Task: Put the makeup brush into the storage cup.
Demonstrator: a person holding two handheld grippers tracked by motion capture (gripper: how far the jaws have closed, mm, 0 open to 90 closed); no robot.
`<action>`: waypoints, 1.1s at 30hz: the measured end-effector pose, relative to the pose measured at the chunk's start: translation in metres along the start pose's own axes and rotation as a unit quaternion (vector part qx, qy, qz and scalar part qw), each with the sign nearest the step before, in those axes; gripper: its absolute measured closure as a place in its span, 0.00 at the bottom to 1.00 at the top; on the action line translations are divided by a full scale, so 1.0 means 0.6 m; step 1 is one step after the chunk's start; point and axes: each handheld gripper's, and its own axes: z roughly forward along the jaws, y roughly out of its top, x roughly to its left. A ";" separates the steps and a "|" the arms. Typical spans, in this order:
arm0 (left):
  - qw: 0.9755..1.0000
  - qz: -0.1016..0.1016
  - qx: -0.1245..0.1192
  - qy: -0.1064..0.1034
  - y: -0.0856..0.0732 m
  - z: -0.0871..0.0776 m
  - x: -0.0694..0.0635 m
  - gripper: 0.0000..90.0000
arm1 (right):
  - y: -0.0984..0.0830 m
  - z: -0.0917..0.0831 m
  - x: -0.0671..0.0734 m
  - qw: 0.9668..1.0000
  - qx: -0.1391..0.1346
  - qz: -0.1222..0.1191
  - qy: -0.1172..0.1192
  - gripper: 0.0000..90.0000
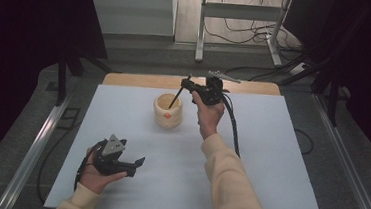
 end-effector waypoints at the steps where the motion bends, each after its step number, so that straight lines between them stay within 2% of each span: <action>1: 1.000 0.001 0.000 0.000 0.000 0.000 0.000 0.11 | 0.000 0.000 0.000 1.000 0.000 0.000 0.000 0.92; 6: 1.000 0.001 0.000 0.000 0.000 0.000 0.001 0.11 | -0.007 0.008 0.002 1.000 0.009 -0.002 0.001 0.91; 7: 1.000 0.001 0.000 0.000 0.000 0.000 0.001 0.11 | -0.009 0.011 0.001 1.000 0.010 -0.007 0.003 0.83; 8: 1.000 0.001 0.000 0.000 0.000 -0.001 0.001 0.11 | -0.010 0.017 -0.001 1.000 0.020 -0.005 0.020 0.65; 9: 1.000 0.001 0.000 -0.001 0.000 -0.001 0.001 0.11 | -0.011 0.024 -0.002 0.999 0.040 0.001 0.026 0.52; 10: 1.000 0.001 0.000 0.000 0.000 -0.001 0.001 0.11 | -0.013 0.025 0.001 0.999 0.049 -0.011 0.015 0.42; 11: 1.000 0.001 0.000 -0.001 0.000 -0.001 0.001 0.11 | -0.014 0.025 0.003 0.998 0.051 -0.023 0.004 0.34; 14: 1.000 0.001 0.001 0.000 0.000 -0.001 0.001 0.11 | -0.010 0.014 0.002 0.999 0.051 -0.013 0.003 0.18; 19: 1.000 0.001 0.000 -0.001 0.000 -0.001 0.000 0.11 | -0.004 -0.003 -0.001 0.999 0.052 -0.013 -0.005 0.15; 22: 1.000 0.002 0.000 0.000 0.000 0.000 -0.001 0.11 | -0.003 -0.016 -0.004 0.998 0.057 -0.021 -0.011 0.15; 33: 1.000 0.002 0.000 0.001 0.000 -0.001 0.000 0.11 | -0.006 -0.044 -0.009 0.998 0.062 -0.032 -0.008 0.14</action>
